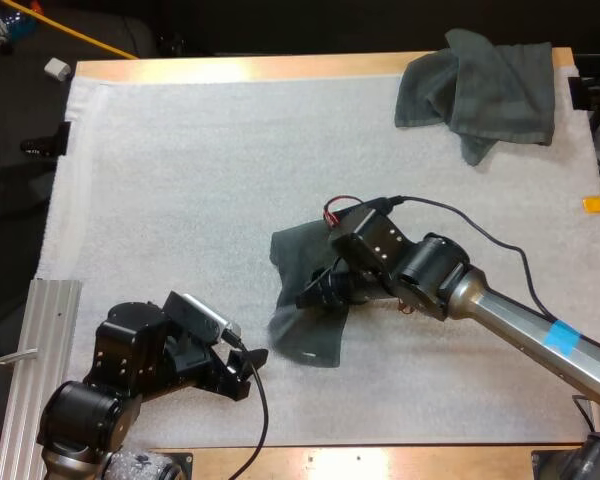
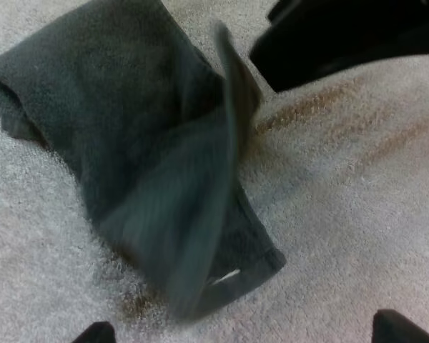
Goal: Pick towel from pile, fold and stack
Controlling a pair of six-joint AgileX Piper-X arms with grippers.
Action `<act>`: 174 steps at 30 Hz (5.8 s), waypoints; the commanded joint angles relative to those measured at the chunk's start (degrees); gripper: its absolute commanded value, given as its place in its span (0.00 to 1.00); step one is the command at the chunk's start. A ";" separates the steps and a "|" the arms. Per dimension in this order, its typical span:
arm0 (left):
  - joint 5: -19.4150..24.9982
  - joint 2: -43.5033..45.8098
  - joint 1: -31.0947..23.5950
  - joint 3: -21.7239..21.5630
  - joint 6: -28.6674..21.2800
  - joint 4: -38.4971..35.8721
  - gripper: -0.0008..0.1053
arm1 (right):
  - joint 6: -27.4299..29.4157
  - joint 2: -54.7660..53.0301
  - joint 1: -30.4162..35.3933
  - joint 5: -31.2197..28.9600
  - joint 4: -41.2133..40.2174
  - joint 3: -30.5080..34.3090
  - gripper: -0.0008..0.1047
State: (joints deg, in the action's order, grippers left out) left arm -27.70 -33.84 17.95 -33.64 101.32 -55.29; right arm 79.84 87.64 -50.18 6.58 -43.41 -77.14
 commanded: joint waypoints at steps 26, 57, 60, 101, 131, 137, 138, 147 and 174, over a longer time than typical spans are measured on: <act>-0.12 -0.07 0.15 -0.21 -0.07 -1.10 0.65 | -4.38 -1.56 -0.83 1.06 4.47 20.89 0.58; -0.49 -0.12 0.22 -0.21 -0.24 -1.92 0.65 | -14.14 4.04 0.23 5.92 18.77 23.88 0.01; -0.57 -0.16 0.22 -0.26 -0.30 -2.00 0.65 | -13.79 2.79 0.19 5.73 18.65 23.69 0.01; -0.45 -0.63 0.19 -0.25 0.11 -1.75 0.65 | -16.67 -4.17 1.58 1.09 12.11 27.66 0.49; -0.89 -0.48 0.17 -0.19 0.07 -3.19 0.65 | -25.03 3.46 1.64 8.41 24.63 28.33 0.14; -0.93 -0.56 0.16 -0.22 -0.18 -3.34 0.65 | -23.51 2.57 1.55 7.90 24.05 28.20 0.01; -0.91 -0.50 0.18 -0.23 -0.18 -3.43 0.65 | -23.04 2.08 1.60 7.51 23.44 28.22 0.01; -1.03 -0.42 0.26 -0.22 -0.69 -3.45 0.65 | -15.66 -6.76 1.80 -2.80 10.29 28.16 0.01; -8.89 -22.81 1.72 -0.05 1.05 8.25 0.65 | -13.18 -15.94 2.14 -11.41 -8.06 27.99 0.01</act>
State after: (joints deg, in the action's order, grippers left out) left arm -34.95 -52.29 18.39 -33.64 101.85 -49.05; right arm 66.91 71.98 -48.42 -5.22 -50.61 -48.94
